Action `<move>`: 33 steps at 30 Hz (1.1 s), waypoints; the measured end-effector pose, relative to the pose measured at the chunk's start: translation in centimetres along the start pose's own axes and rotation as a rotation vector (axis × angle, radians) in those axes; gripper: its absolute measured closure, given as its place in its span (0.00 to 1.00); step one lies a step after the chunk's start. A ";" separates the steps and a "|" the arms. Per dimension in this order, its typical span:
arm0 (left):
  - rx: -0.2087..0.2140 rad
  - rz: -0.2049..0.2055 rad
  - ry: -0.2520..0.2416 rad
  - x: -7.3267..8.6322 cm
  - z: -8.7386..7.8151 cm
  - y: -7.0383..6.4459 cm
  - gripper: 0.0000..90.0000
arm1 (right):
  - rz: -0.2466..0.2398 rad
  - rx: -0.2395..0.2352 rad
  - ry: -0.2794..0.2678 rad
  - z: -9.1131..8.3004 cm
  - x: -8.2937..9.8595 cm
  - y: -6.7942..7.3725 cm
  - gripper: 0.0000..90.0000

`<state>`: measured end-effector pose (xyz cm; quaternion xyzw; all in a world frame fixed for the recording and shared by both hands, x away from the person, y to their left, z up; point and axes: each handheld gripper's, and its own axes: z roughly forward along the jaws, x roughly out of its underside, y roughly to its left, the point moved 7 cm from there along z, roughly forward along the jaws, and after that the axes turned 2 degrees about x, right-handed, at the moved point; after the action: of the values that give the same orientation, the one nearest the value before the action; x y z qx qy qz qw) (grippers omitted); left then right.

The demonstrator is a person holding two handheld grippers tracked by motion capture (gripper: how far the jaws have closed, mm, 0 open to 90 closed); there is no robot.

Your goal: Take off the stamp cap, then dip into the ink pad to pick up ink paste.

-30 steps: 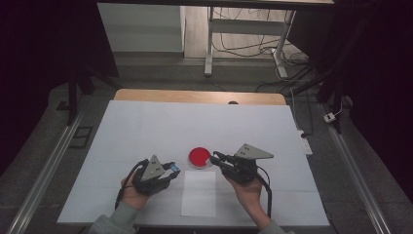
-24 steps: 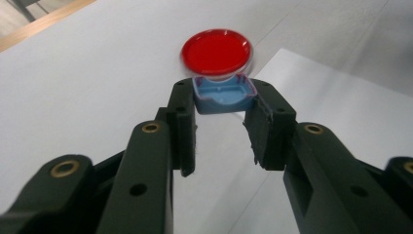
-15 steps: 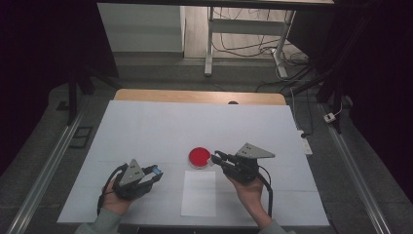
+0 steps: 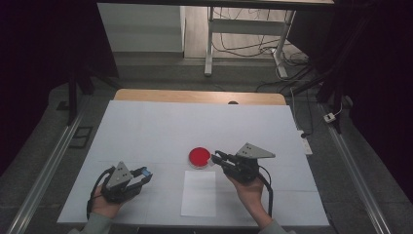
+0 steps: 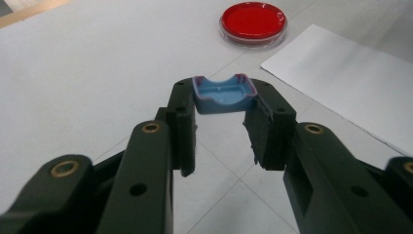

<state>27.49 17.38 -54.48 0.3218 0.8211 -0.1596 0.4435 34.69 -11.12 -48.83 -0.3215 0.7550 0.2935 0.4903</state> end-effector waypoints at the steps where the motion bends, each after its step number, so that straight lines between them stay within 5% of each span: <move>1: 0.000 0.000 0.000 0.0 0.0 0.0 0.73 | 0.000 -0.001 0.000 0.0 0.0 0.0 0.84; 33: 0.004 0.002 0.017 0.2 0.5 0.2 0.73 | -0.053 0.000 0.030 1.0 -0.9 0.1 0.84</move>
<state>27.83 17.35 -54.90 0.3246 0.8243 -0.1581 0.4361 35.42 -10.15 -48.35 -0.3457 0.7534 0.2757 0.4867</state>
